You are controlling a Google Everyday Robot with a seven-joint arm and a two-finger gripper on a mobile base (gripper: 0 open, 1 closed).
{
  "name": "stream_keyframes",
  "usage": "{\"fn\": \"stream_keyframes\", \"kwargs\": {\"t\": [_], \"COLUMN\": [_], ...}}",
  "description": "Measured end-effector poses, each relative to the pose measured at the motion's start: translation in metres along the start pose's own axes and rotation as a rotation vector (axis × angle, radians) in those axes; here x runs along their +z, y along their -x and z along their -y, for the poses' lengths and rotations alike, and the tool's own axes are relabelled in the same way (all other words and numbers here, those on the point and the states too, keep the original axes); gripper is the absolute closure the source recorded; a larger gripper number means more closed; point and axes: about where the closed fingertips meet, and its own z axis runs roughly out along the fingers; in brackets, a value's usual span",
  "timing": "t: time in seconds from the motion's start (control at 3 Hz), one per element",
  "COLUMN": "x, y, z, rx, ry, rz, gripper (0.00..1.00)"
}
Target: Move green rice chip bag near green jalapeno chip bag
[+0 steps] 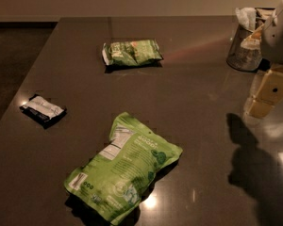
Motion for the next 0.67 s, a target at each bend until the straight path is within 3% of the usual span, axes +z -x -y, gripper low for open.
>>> {"fn": "stream_keyframes", "kwargs": {"t": [0.67], "x": [0.0049], "y": [0.0065], "z": [0.0035], "rx": [-0.003], "ry": [0.023], "rz": [0.017], "gripper": [0.00]}}
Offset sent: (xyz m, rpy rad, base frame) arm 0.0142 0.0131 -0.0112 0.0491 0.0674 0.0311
